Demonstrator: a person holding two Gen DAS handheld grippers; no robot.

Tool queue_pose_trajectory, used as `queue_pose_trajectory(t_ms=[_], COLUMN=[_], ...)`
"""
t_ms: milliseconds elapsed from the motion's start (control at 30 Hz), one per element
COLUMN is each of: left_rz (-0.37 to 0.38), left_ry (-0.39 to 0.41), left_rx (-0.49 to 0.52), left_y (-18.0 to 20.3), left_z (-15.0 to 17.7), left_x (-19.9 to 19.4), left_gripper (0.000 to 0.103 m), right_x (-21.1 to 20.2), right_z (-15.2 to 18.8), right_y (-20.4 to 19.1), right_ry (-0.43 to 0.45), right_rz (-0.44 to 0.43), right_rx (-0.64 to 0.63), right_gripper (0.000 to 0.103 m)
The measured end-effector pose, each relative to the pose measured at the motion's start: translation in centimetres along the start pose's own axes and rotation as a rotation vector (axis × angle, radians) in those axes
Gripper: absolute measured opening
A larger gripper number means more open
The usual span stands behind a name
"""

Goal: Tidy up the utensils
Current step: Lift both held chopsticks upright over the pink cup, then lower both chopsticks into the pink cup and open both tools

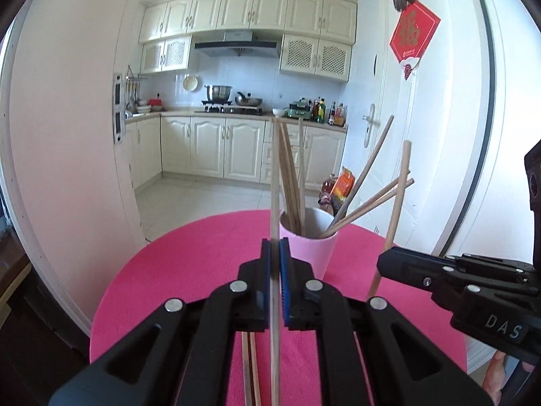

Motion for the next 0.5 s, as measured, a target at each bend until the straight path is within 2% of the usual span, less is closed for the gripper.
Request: queue_pose_trajectory(t_ms=[300, 500], left_rz=[0.008, 0.038], left_ry=[0.181, 0.303], left_rx=[-0.003, -0.092], left_y=[3.2, 3.4], left_z=[-4.2, -7.8], left_x=[0.2, 0.7], left_gripper=[0.006, 0.006], right_x=[-3.3, -4.5], right_z=[-4.4, -7.7], right_y=[0.2, 0.7], right_ry=[0.155, 0.253], right_rz=[-0.019, -0.008], right_rx=[-0.046, -0.081], right_gripper=[0.006, 0.006])
Point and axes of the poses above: each gripper's, at about its wrist camera, not at the fingertips, and x roughly the way its jaws point, y to its right, z to its underside, the point moved 5 cm from there along x, roughly the way its jaws point, and after that the axes turned 11 degrees about -z, right-handed, at the moved point
